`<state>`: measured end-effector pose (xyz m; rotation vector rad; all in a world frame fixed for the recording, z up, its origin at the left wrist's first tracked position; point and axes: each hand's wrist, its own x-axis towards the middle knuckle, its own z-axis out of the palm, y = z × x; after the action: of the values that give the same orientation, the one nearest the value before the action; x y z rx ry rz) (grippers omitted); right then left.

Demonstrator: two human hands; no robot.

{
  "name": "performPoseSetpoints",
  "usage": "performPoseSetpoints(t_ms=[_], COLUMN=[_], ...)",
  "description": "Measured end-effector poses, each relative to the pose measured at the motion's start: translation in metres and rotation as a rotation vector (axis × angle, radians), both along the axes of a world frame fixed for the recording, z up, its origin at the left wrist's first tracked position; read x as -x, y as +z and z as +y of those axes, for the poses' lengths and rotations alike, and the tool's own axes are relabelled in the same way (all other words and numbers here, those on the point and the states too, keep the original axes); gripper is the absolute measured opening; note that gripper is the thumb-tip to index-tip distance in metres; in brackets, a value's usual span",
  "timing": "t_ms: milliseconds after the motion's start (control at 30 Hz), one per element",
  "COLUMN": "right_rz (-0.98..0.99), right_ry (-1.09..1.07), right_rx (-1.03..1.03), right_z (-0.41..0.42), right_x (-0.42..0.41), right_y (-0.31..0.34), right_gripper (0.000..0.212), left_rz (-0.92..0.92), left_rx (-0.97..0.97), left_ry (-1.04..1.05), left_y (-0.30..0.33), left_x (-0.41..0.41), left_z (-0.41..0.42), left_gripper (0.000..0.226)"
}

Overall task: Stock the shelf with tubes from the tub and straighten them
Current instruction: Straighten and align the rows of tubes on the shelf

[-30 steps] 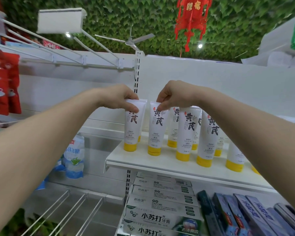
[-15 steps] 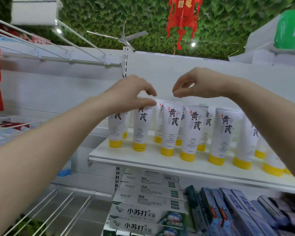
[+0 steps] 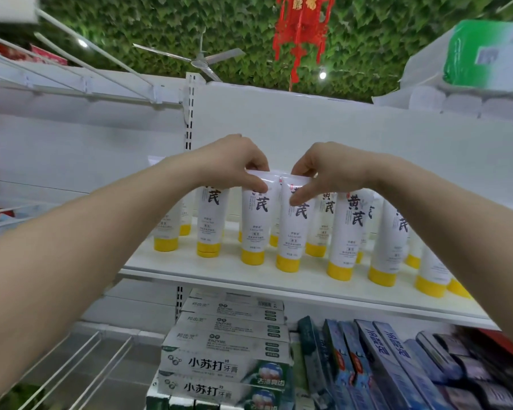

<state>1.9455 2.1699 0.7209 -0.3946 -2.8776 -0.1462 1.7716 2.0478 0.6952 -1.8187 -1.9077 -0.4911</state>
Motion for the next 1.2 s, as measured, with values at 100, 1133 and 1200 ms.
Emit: performPoseSetpoints(t_ms=[100, 1133, 1200], right_rz=[0.021, 0.078, 0.008], right_ry=[-0.006, -0.209, -0.219], right_rx=[-0.023, 0.05, 0.036], right_z=[0.006, 0.094, 0.101], right_x=[0.006, -0.07, -0.065], right_y=[-0.002, 0.031, 0.031], right_gripper=[0.031, 0.035, 0.036], left_rz=[-0.025, 0.015, 0.005], left_rx=[0.027, 0.128, 0.198], left_ry=[0.009, 0.031, 0.058], left_y=[0.002, 0.039, 0.041], left_x=[0.002, -0.069, -0.071], left_z=[-0.003, 0.095, 0.11], left_gripper=[0.02, 0.034, 0.034])
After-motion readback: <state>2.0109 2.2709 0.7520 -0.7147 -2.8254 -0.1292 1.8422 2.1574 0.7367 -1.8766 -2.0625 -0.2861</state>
